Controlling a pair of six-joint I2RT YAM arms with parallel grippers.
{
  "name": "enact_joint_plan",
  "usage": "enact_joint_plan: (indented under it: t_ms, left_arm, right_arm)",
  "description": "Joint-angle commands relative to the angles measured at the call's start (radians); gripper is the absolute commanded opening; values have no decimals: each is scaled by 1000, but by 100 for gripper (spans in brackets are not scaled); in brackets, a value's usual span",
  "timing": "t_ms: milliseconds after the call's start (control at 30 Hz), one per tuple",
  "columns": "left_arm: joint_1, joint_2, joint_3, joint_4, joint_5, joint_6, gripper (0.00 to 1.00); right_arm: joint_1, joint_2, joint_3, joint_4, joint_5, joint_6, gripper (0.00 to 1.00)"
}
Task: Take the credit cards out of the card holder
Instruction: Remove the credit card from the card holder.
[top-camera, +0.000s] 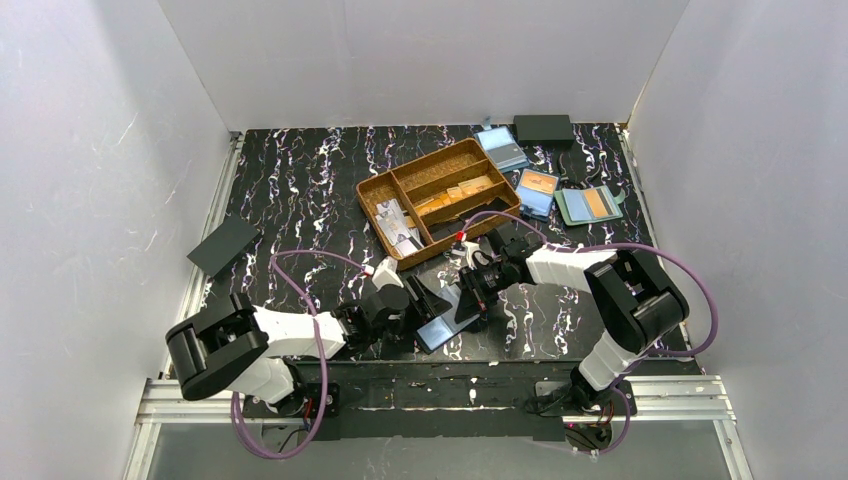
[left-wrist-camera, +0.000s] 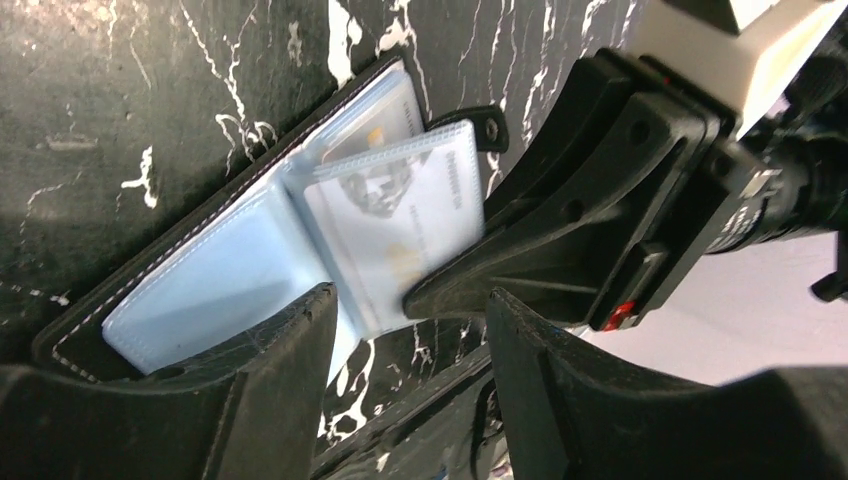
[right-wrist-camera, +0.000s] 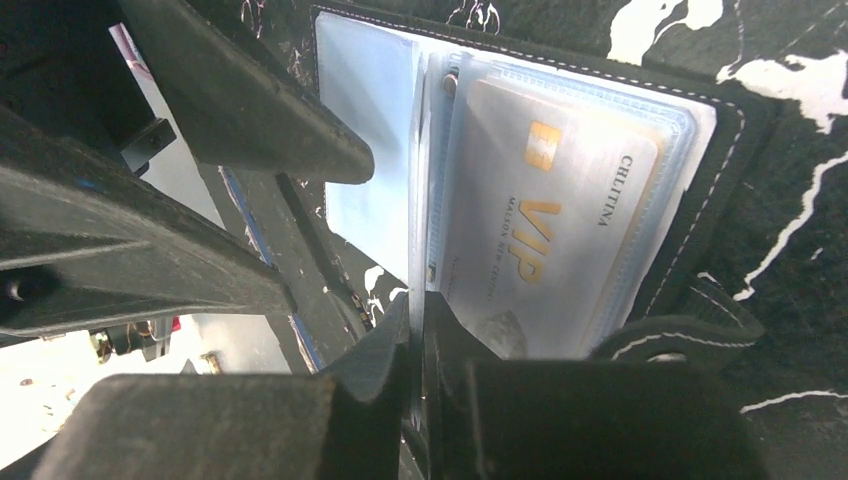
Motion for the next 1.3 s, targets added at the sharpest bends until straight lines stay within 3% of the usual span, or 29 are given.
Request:
enact_joint_plan:
  t_ms: [0,200,733,1033,1267]
  left_arm:
    - [26,34,-15,93,1,-63,56]
    - [40,101,-1,115,6,-141,62]
    - [49,130,-19,129,24,-182,78]
    - [49,97,-66,131,21,-189,78]
    - [48,58,-103,137,-2,-181,69]
  right_arm:
    - [5,-37,29,5,-18,-20,14]
    - [8,-40,30,1,-32,-27,25]
    - [14,-62,35,7,-202,-40,35]
    - [14,-44,38,3,-197,-42,36]
    - [14,-28,44,-6,-200,-51,38]
